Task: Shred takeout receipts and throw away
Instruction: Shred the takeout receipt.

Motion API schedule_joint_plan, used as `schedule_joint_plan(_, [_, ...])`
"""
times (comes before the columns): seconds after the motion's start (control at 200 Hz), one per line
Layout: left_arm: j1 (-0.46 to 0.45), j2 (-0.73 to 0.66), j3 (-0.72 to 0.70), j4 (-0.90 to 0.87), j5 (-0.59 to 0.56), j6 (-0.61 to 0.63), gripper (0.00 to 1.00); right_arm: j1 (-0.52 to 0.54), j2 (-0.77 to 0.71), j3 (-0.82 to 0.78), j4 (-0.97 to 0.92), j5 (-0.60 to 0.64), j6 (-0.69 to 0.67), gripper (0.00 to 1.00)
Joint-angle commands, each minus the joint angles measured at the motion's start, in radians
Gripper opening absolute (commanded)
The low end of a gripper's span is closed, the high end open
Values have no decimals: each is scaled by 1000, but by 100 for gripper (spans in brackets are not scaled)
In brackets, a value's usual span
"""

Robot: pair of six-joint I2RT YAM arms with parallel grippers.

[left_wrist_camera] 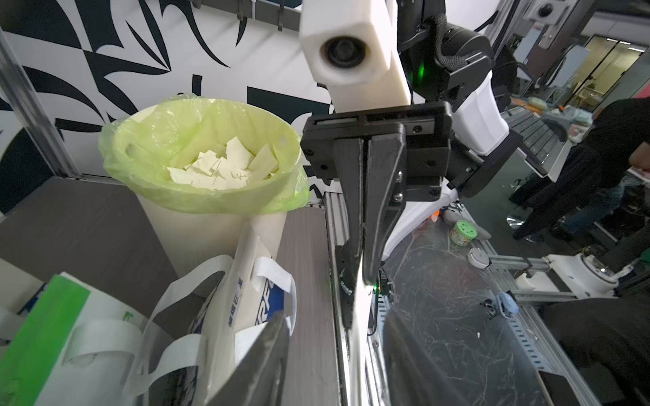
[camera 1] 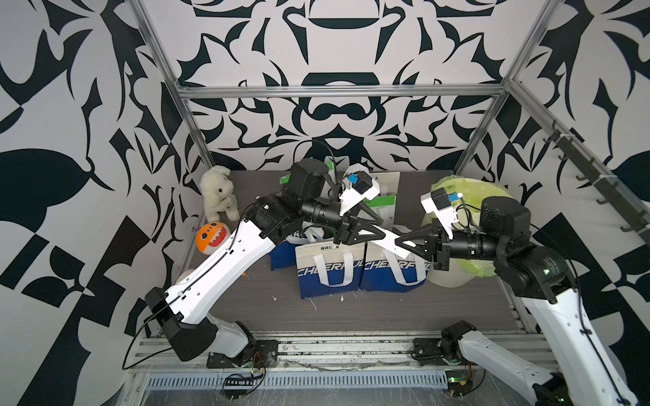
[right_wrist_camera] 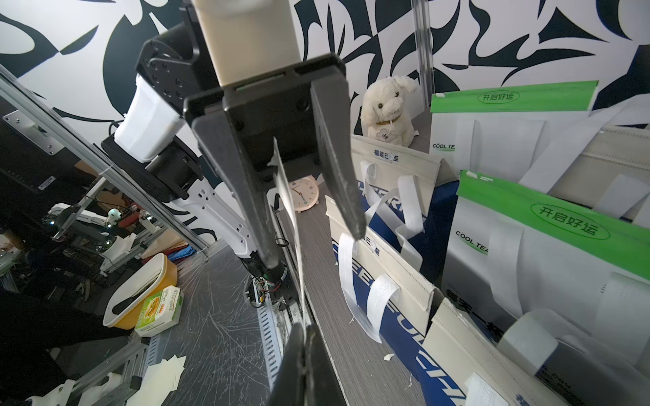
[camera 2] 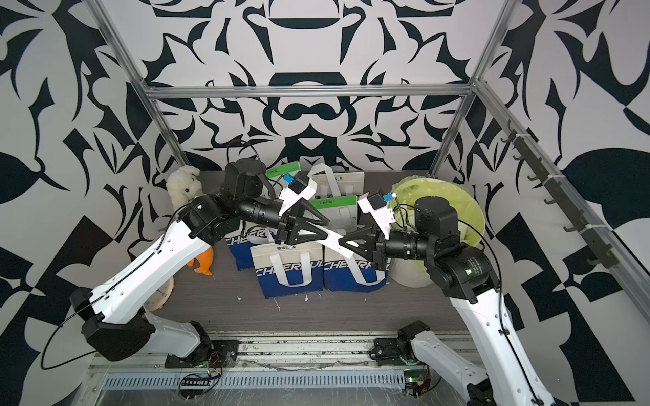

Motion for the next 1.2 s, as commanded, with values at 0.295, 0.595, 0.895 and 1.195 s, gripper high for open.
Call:
schedule_joint_plan(0.295, [-5,-58,-49,102,16,-23,29,4,-3,-1,64,-1,25,0])
schedule_joint_plan(0.595, [-5,-66,-69,115,16,-31,19,4,0,5,66,5,27,0])
schedule_joint_plan(0.895, [-7,-69,-94,144,5,-43,0,4,-3,5,92,19,41,46])
schedule_joint_plan(1.195, [-12,-87,-163,283,-5,-123,0,4,17,-26,234,-26,138,37])
